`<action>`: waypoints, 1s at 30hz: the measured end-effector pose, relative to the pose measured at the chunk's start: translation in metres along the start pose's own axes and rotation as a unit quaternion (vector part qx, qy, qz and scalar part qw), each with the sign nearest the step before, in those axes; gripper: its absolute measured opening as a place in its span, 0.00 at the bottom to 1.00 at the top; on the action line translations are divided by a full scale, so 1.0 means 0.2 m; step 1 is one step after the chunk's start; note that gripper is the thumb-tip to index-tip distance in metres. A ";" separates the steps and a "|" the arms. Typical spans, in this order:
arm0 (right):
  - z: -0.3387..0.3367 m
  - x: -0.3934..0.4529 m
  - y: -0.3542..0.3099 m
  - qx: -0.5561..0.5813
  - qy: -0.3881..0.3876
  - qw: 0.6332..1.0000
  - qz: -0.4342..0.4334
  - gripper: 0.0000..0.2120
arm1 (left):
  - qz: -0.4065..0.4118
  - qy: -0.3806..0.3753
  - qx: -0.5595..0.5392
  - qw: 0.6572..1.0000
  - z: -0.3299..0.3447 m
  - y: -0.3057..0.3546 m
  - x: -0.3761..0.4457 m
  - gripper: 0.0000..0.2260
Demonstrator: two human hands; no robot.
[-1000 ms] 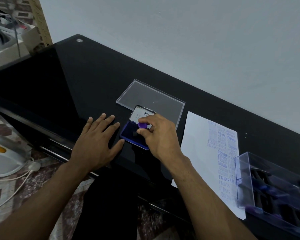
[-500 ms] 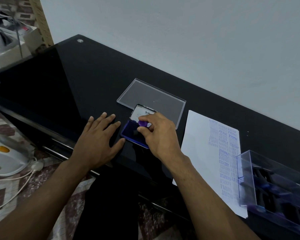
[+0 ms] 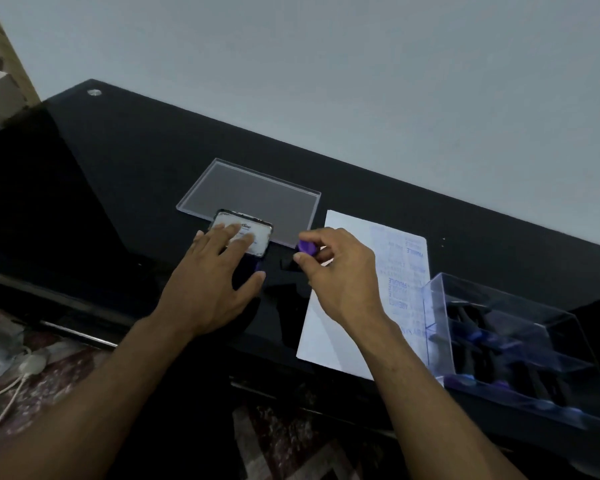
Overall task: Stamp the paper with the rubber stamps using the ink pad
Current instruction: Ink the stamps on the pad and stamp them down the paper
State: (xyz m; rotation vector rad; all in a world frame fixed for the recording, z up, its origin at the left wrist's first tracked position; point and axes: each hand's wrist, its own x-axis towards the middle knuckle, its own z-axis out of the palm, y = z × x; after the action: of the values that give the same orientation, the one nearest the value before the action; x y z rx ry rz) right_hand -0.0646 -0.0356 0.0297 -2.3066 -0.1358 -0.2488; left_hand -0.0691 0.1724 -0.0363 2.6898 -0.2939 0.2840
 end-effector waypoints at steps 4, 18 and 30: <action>-0.15 -0.02 0.13 -0.012 0.031 0.999 0.030 0.11 | 0.026 -0.011 -0.032 0.999 0.08 0.19 0.06 0.30; -0.45 -0.03 0.42 -0.039 0.087 0.993 0.067 0.08 | 0.086 -0.059 -0.043 0.994 0.34 0.56 0.24 0.31; -0.49 0.03 0.50 -0.074 0.077 0.993 0.056 0.11 | 0.109 -0.067 -0.013 0.992 0.44 0.56 0.38 0.32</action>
State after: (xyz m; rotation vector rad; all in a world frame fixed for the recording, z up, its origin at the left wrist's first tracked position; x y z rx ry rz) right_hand -0.0536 -0.1750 0.0253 -2.4205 0.0929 -0.3896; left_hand -0.0099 0.0230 -0.0546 2.6564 -0.6303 0.1606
